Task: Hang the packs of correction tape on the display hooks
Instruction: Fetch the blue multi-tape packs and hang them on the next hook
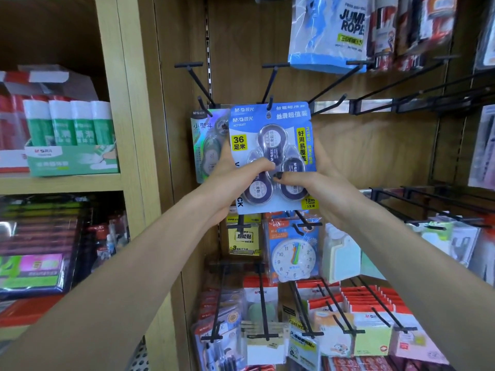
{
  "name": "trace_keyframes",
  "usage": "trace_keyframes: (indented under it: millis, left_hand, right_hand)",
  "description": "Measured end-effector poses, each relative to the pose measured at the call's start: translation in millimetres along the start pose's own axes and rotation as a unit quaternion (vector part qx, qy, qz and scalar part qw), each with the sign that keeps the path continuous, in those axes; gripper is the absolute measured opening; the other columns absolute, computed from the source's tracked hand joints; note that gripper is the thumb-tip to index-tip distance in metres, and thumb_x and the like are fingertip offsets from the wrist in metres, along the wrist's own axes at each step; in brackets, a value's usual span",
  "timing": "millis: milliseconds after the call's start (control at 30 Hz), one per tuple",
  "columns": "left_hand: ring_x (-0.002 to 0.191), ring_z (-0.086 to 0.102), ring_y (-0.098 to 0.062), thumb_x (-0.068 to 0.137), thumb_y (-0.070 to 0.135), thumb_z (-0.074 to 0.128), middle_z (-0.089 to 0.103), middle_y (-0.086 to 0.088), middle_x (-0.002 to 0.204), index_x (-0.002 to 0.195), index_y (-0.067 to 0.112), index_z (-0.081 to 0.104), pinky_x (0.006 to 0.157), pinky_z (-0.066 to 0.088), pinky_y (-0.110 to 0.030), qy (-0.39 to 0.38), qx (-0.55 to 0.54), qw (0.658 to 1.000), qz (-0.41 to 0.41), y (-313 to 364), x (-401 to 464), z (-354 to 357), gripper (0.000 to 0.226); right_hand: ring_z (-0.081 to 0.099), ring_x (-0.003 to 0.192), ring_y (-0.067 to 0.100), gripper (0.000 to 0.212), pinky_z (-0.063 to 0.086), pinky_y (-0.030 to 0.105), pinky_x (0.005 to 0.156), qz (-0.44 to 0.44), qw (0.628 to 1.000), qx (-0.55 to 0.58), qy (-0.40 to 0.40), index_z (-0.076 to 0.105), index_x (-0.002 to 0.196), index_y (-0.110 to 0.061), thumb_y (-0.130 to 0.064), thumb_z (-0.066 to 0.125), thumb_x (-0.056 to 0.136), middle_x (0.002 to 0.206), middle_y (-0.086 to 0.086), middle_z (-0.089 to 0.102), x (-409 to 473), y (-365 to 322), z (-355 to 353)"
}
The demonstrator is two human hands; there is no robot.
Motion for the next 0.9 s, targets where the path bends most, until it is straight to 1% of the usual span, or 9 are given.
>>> trace_keyframes:
  millis: [167,300,367,433,567,667,700,767,900]
  left_hand:
    - [0.102,0.07,0.006,0.089,0.023,0.079,0.073,0.021,0.118,0.139,0.045,0.043,0.068,0.056,-0.01,0.002,0.006,1.0,0.016,-8,3,2,0.065]
    - [0.115,0.067,0.0,0.091,0.027,0.078,0.068,0.022,0.128,0.142,0.051,0.034,0.09,0.058,-0.023,0.004,0.011,1.0,0.01,-16,-1,2,0.071]
    - [0.112,0.065,0.005,0.093,0.026,0.077,0.066,0.025,0.128,0.133,0.058,0.028,0.078,0.056,-0.01,0.01,0.024,1.0,0.013,-15,-5,0,0.072]
    - [0.106,0.061,0.014,0.094,0.026,0.076,0.062,0.033,0.123,0.134,0.062,0.019,0.067,0.048,-0.001,0.022,0.04,0.999,0.027,-11,-9,-1,0.078]
    - [0.108,0.059,0.017,0.094,0.024,0.076,0.06,0.036,0.122,0.155,0.052,0.014,0.081,0.05,-0.007,0.043,0.058,0.995,0.062,-13,-11,-4,0.092]
    - [0.128,0.059,-0.003,0.089,0.033,0.079,0.061,0.029,0.132,0.155,0.053,0.012,0.106,0.051,-0.031,0.047,0.084,0.993,0.069,-18,-8,-5,0.096]
    - [0.13,0.058,-0.008,0.087,0.036,0.08,0.061,0.026,0.135,0.154,0.054,0.012,0.108,0.05,-0.035,0.046,0.093,0.992,0.07,-18,-7,-5,0.096]
    - [0.128,0.059,-0.007,0.089,0.037,0.08,0.061,0.025,0.134,0.155,0.052,0.011,0.105,0.049,-0.03,0.043,0.107,0.991,0.069,-19,-4,-6,0.096]
    - [0.121,0.063,-0.003,0.091,0.033,0.079,0.062,0.025,0.132,0.154,0.054,0.012,0.099,0.051,-0.027,0.044,0.117,0.989,0.072,-18,4,-8,0.094]
  right_hand:
    - [0.078,0.102,0.012,0.073,0.062,0.023,0.072,0.03,0.999,-0.029,0.013,0.047,0.146,-0.033,0.01,0.069,0.091,0.121,-0.003,0.078,6,10,-4]
    - [0.077,0.095,0.002,0.073,0.059,0.016,0.069,0.04,0.997,-0.052,0.028,0.045,0.145,-0.034,0.008,0.07,0.091,0.116,-0.008,0.077,5,14,-7]
    - [0.076,0.096,0.001,0.074,0.059,0.016,0.07,0.041,0.996,-0.064,0.036,0.044,0.145,-0.037,0.005,0.071,0.091,0.118,-0.01,0.077,3,14,-7]
    - [0.076,0.105,0.007,0.078,0.063,0.026,0.083,0.032,0.996,-0.074,0.044,0.041,0.148,-0.039,0.003,0.073,0.089,0.122,-0.009,0.076,3,17,-8]
    - [0.074,0.114,0.011,0.081,0.061,0.037,0.096,0.018,0.996,-0.079,0.047,0.039,0.149,-0.039,0.003,0.072,0.089,0.128,-0.008,0.074,1,21,-8]
    - [0.073,0.114,0.009,0.08,0.06,0.036,0.098,0.015,0.996,-0.078,0.048,0.038,0.15,-0.038,0.003,0.072,0.09,0.128,-0.01,0.074,2,26,-10]
    - [0.073,0.113,0.007,0.08,0.06,0.034,0.097,0.018,0.995,-0.081,0.047,0.037,0.15,-0.038,0.002,0.072,0.09,0.128,-0.011,0.073,4,28,-11]
    - [0.073,0.111,0.002,0.081,0.06,0.027,0.092,0.028,0.995,-0.082,0.046,0.034,0.151,-0.038,-0.001,0.073,0.09,0.128,-0.014,0.073,8,32,-13]
    - [0.07,0.104,-0.006,0.077,0.056,0.007,0.07,0.056,0.992,-0.102,0.044,0.033,0.151,-0.031,-0.009,0.076,0.091,0.127,-0.014,0.071,16,38,-16]
Point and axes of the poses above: each hand's wrist, its own x-axis towards the middle knuckle, its own z-axis out of the palm, y = z × x, the point moved 8 cm from there along x, towards the middle knuckle
